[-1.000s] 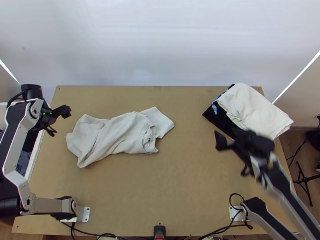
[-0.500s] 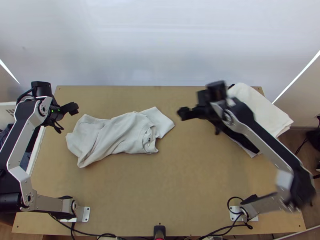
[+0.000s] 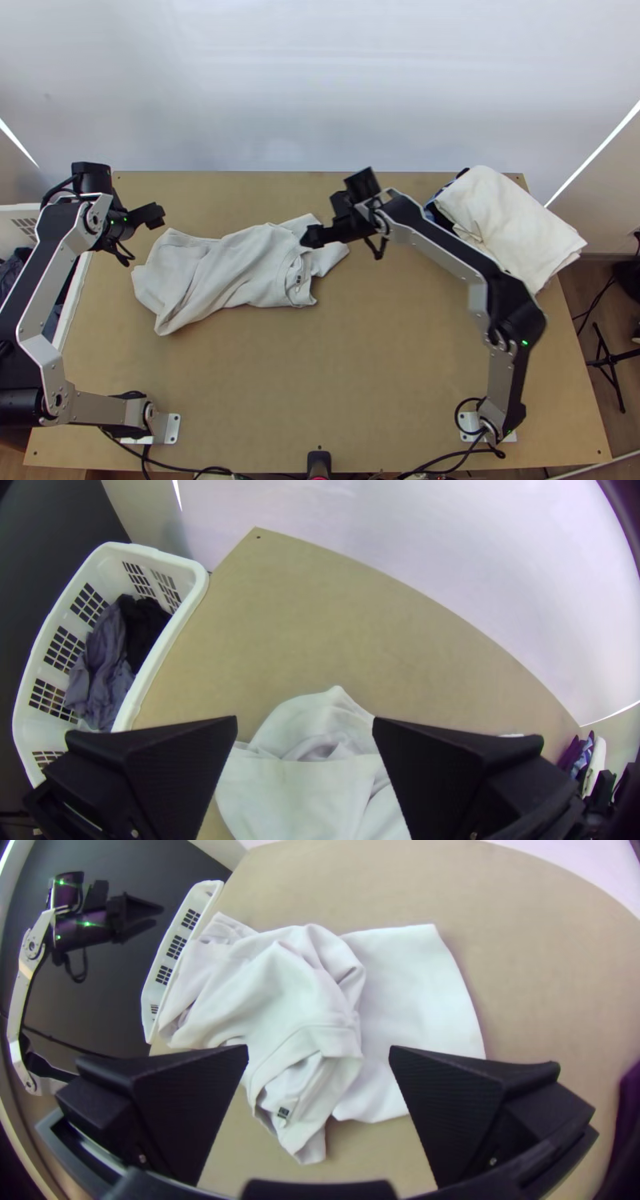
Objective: Fold the t-shirt
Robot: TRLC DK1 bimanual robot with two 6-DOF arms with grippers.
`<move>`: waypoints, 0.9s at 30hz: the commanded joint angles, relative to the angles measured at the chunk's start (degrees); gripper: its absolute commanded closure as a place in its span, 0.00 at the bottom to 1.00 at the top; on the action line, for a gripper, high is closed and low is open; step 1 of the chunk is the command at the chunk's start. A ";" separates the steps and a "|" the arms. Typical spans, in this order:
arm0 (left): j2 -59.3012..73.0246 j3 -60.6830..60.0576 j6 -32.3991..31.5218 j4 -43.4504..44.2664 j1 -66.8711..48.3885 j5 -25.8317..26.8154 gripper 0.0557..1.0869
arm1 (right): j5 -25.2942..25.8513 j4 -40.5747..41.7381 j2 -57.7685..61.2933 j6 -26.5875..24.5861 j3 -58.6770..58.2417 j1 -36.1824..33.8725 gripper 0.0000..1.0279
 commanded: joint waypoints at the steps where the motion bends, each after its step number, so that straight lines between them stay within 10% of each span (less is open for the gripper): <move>1: -0.10 -0.06 -0.31 0.08 -0.62 -1.07 0.04 | -1.04 4.94 8.29 -1.25 5.82 2.30 0.08; 9: -0.01 0.64 -0.31 0.25 -0.62 -1.43 0.04 | -1.13 4.68 15.15 3.05 12.23 3.10 0.23; 18: 1.57 2.49 -0.57 0.43 -0.97 -1.34 0.04 | -3.85 3.45 11.90 2.88 6.87 2.83 0.98; 27: 2.80 2.84 -0.57 0.96 -1.14 -1.43 0.04 | -16.68 -5.25 -4.80 2.70 -6.05 6.35 0.97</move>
